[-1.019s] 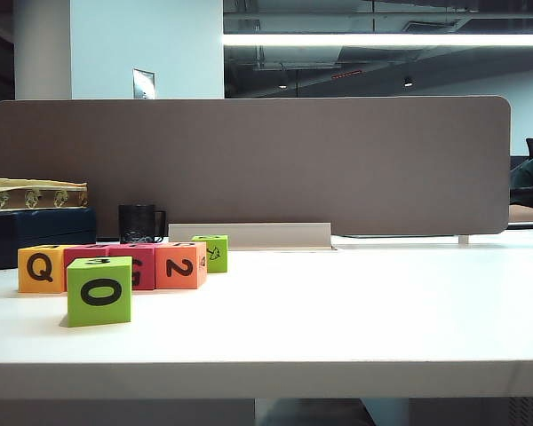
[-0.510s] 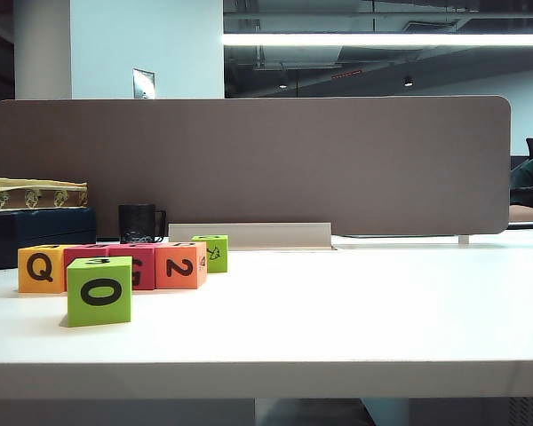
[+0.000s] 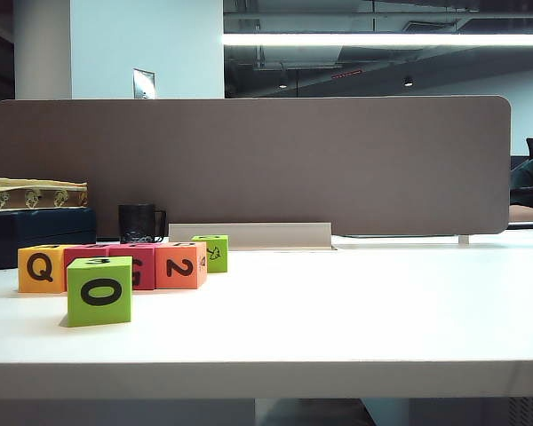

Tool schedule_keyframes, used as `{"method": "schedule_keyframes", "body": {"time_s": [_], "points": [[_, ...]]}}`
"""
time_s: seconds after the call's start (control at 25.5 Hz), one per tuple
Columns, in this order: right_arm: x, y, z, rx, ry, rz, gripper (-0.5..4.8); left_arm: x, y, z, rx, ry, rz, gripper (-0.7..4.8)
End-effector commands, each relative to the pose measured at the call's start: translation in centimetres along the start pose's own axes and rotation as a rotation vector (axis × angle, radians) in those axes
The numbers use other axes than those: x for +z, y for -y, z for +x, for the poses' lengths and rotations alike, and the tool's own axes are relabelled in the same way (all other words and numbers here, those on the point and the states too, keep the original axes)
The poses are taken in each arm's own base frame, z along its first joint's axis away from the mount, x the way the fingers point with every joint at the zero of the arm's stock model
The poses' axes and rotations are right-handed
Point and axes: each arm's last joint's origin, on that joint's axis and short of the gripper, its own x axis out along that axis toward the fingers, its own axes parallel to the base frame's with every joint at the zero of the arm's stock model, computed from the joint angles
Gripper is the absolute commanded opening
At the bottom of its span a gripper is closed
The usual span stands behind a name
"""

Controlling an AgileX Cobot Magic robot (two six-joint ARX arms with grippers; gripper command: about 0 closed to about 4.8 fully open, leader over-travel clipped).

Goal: Select the appropriate blocks from the scattered letter blocks on the table and arrange them in a row to spell out "ABCD".

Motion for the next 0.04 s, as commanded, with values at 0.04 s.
{"method": "schedule_keyframes", "body": {"time_s": [0.04], "points": [[0.03,-0.01,-0.04,0.004,0.013,0.001,-0.01,-0.02,0.01,-0.01,-0.004,-0.006,-0.004,-0.06]]}}
